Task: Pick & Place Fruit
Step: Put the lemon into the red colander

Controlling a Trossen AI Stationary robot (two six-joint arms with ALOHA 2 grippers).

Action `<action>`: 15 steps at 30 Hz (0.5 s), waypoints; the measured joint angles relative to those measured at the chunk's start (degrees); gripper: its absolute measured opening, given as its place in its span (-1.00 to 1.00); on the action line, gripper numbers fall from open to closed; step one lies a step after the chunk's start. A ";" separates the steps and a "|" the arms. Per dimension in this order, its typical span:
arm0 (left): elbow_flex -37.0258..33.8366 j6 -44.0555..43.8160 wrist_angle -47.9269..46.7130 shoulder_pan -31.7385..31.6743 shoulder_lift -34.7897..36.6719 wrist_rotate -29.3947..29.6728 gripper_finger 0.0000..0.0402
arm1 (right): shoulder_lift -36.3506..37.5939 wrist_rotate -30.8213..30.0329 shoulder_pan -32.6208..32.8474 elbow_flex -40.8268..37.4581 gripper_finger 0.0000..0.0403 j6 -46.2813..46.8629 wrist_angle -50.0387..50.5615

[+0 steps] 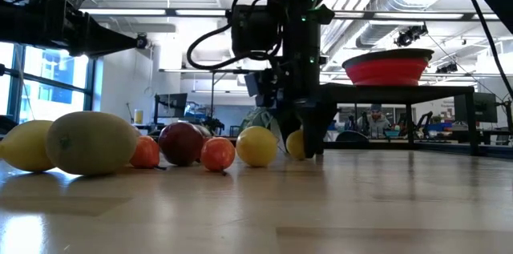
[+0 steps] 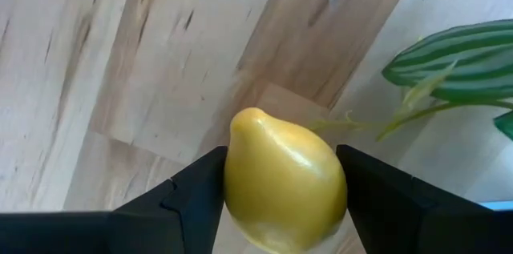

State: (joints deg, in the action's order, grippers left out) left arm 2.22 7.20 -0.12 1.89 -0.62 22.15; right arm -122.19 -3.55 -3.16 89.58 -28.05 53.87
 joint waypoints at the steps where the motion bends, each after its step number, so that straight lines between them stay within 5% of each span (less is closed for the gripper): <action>1: 0.00 0.00 0.00 0.00 0.00 0.00 -0.83 | 0.00 0.00 0.00 0.00 0.07 0.00 -0.04; 15: 0.00 0.00 0.00 0.00 0.00 0.00 -0.83 | 0.04 0.08 0.02 0.00 0.01 0.00 -0.20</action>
State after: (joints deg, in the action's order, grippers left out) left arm 2.22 7.20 -0.12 1.89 -0.62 22.15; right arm -122.15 -3.47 -3.14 89.58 -28.05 53.68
